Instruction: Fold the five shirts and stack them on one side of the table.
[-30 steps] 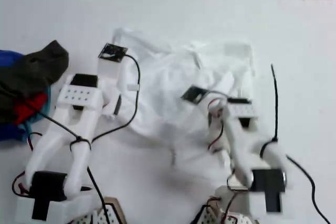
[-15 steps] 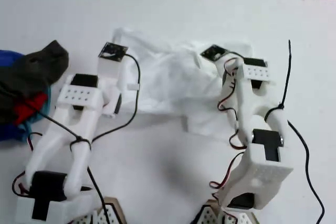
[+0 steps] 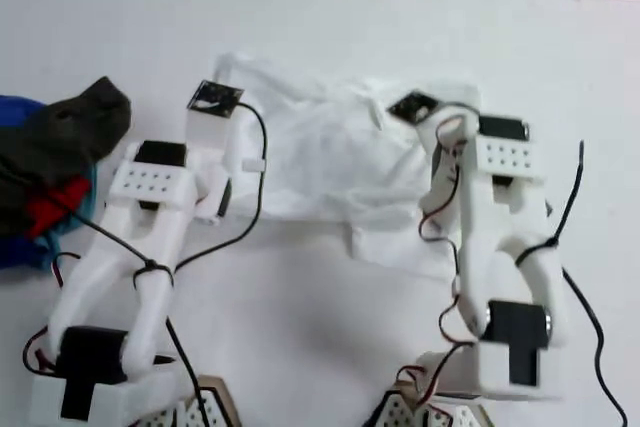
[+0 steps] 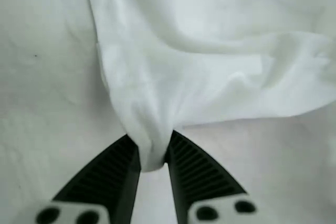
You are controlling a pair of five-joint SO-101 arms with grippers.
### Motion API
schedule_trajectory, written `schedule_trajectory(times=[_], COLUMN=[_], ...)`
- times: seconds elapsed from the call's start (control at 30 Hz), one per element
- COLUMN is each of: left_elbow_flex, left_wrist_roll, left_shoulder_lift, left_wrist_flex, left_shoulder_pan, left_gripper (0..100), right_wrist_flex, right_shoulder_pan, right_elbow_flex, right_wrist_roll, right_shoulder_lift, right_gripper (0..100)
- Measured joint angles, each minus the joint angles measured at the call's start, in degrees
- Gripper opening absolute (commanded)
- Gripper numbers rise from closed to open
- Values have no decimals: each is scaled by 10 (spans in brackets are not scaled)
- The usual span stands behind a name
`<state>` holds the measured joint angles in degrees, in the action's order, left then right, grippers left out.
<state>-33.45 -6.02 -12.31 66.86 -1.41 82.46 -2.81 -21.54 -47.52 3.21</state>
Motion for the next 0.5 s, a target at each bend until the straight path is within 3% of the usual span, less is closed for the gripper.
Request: schedule_trajectory(times=[0.2, 0.5], left_elbow_flex=[0, 0], left_wrist_roll=[0, 0], left_shoulder_lift=[0, 0], left_wrist_flex=[0, 2], left_shoulder_pan=[0, 0], left_gripper=[26, 26], right_wrist_flex=[-90, -134], right_shoulder_pan=[-4, -6], right_elbow_flex=[-156, -189], right_wrist_roll=[26, 40], right_shoulder_lift=[59, 62], right_gripper=[191, 191])
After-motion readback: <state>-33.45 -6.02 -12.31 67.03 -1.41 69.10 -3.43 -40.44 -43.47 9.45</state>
